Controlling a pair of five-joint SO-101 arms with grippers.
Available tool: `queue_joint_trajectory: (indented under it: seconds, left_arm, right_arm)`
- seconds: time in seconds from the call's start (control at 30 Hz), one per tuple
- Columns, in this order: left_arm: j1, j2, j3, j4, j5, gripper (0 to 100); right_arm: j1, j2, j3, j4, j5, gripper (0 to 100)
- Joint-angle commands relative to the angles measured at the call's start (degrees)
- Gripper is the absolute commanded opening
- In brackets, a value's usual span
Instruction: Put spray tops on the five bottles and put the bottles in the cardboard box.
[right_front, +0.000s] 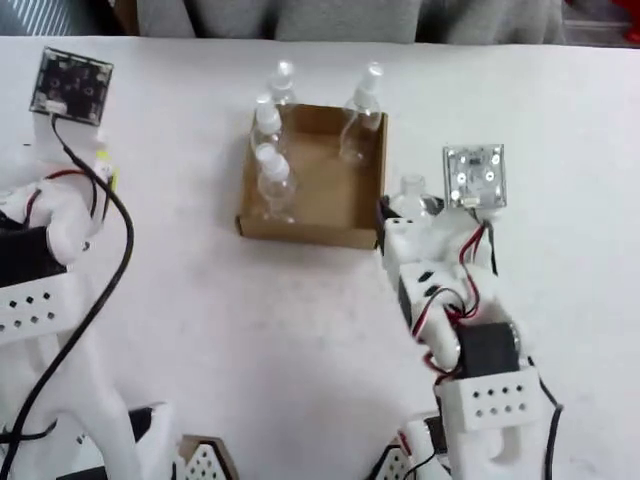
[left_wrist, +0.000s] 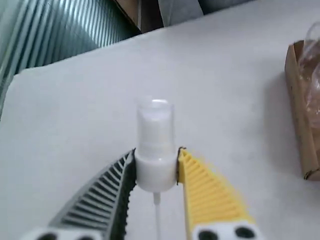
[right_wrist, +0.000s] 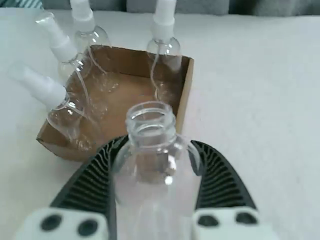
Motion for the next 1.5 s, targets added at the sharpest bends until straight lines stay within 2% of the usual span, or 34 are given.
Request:
queue_joint_trajectory:
  seconds: [0.0,0.13,0.27,0.47,0.7,1.0,1.13,1.27,1.47]
  left_arm:
    - [-0.4,-2.68,-7.38,-1.49,9.93,2]
    - [-0.4,-2.68,-8.79,-3.52,23.65,2]
    - [-0.31,-2.68,-8.79,-9.67,30.68,2]
    - [5.32,-2.95,-9.23,-14.68,31.03,2]
    - [17.45,-9.98,-8.7,-15.74,31.21,2]
    - [34.33,-13.14,-9.14,-16.26,31.47,2]
    - [38.46,-13.14,-8.7,-20.13,31.47,2]
    - [41.54,-13.14,-9.05,-20.48,31.56,2]
    - [43.3,-13.05,-8.62,-20.57,42.64,2]
  right_arm:
    - [-3.03,-6.81,8.26,-13.67,0.09,1.7]
    - [-5.32,-13.67,15.47,-22.37,0.09,1.7]
    - [-8.4,-20.79,20.4,-27.56,-0.35,1.8]
    - [-18.42,-31.43,31.03,-30.64,-0.35,1.8]
    - [-29.93,-41.1,45.8,-34.33,0.0,1.8]
    - [-30.99,-40.57,45.89,-33.89,-0.35,1.8]
    - [-30.99,-40.57,45.89,-31.34,-0.44,1.8]
    - [-30.99,-40.57,45.89,-30.73,-0.44,1.8]
    - [-30.9,-40.66,45.89,-30.73,-0.44,1.8]
